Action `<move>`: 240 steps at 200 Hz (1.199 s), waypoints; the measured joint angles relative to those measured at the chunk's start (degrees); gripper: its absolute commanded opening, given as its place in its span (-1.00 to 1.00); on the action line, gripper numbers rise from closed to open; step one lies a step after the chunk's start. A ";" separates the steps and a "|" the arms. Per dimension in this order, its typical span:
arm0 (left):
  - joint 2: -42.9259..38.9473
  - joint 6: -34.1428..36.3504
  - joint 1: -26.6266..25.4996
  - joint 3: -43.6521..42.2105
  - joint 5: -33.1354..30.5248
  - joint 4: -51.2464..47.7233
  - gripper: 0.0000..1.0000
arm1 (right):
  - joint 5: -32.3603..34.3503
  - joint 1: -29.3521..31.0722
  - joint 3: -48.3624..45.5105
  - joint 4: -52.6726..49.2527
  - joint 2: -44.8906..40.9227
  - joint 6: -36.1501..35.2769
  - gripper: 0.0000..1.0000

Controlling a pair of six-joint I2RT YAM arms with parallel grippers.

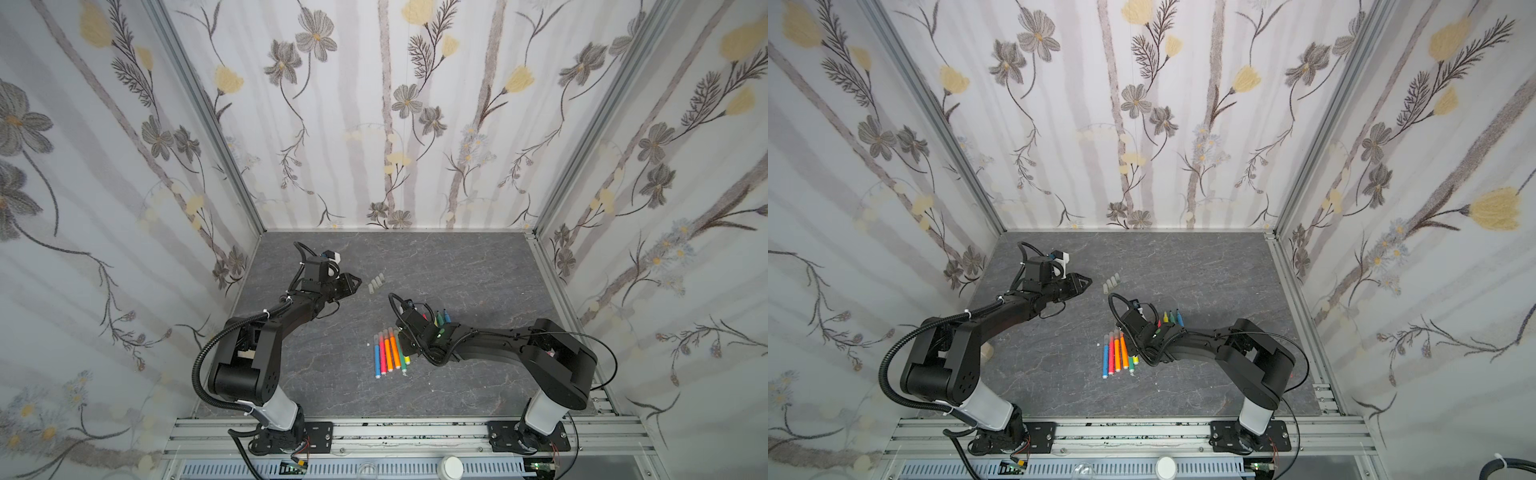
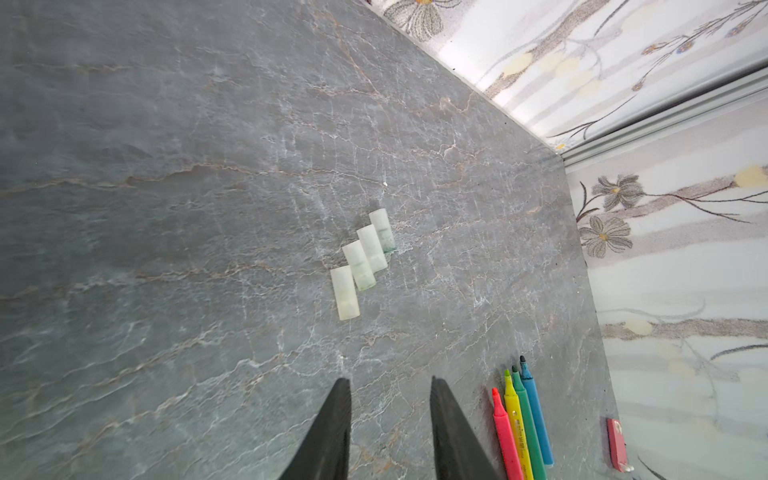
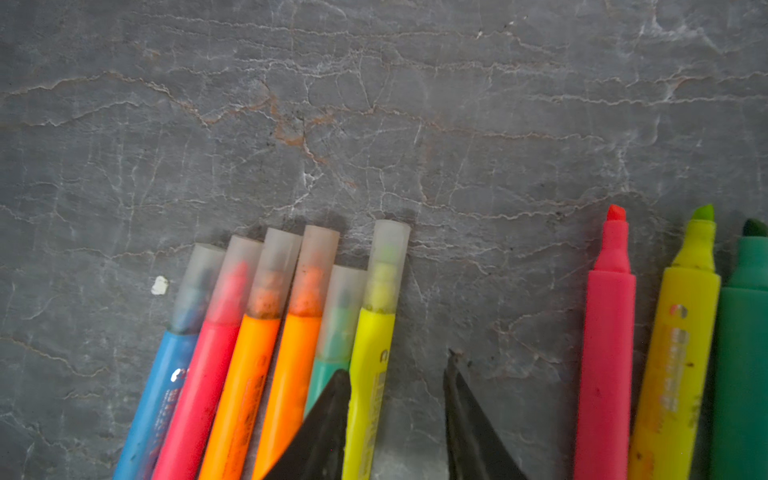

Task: Open the pen caps
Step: 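Grasp the lime highlighter's body with the right gripper, then lift the lime highlighter with the right gripper while the left gripper reaches its cap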

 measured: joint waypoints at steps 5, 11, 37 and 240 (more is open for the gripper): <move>-0.24 0.02 0.02 -0.22 0.00 -0.11 -0.36 | 0.00 0.04 0.15 0.00 0.26 0.20 -0.24; -0.59 0.15 0.02 -0.59 -0.02 -0.20 -0.36 | 0.00 0.09 0.35 0.00 0.59 0.33 -0.24; -1.29 0.22 0.04 -1.57 0.02 -0.48 -0.36 | 0.00 0.42 1.03 -0.13 1.88 0.52 -0.26; -5.55 -1.33 -6.21 -3.48 4.61 0.33 -0.33 | -5.73 -4.79 -7.02 3.63 -9.90 -1.20 -0.98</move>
